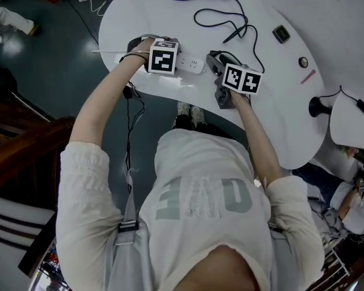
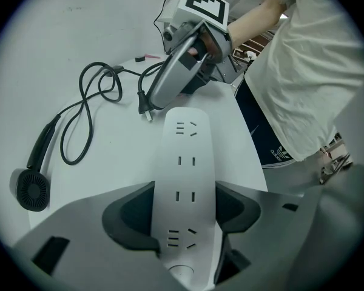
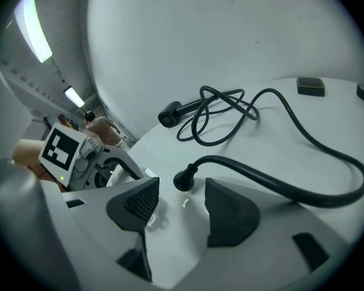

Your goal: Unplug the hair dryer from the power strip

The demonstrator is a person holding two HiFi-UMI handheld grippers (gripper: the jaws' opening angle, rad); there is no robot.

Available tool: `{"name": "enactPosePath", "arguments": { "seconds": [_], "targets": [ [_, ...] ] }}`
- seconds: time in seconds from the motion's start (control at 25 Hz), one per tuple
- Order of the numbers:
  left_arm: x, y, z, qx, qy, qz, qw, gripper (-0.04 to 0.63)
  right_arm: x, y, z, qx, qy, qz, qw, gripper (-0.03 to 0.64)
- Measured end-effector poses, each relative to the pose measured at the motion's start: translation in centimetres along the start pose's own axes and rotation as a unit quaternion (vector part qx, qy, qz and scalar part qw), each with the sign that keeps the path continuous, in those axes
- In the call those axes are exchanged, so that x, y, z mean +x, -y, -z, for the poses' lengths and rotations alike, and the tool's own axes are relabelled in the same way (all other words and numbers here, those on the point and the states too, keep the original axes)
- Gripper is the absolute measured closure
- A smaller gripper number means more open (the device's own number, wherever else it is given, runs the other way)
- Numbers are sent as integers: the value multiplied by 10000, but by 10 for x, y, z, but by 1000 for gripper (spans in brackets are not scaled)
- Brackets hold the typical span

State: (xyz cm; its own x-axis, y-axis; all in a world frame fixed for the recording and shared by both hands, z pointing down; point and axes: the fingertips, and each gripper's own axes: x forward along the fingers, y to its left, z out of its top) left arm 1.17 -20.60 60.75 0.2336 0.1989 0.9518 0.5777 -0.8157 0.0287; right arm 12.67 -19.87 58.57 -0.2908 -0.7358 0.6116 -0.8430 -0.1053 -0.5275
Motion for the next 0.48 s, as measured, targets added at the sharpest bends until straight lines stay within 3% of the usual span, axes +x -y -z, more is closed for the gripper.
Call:
{"name": "enactPosePath", "arguments": {
  "seconds": [0.2,0.48],
  "targets": [
    [1,0,0,3,11,-11,10000,319,-7,-6,11,-453,-103,2,9989,387],
    [0,1,0,13,-39,19,10000,318,-16,-33,11,-691,-69,-269,9972,387]
  ]
}}
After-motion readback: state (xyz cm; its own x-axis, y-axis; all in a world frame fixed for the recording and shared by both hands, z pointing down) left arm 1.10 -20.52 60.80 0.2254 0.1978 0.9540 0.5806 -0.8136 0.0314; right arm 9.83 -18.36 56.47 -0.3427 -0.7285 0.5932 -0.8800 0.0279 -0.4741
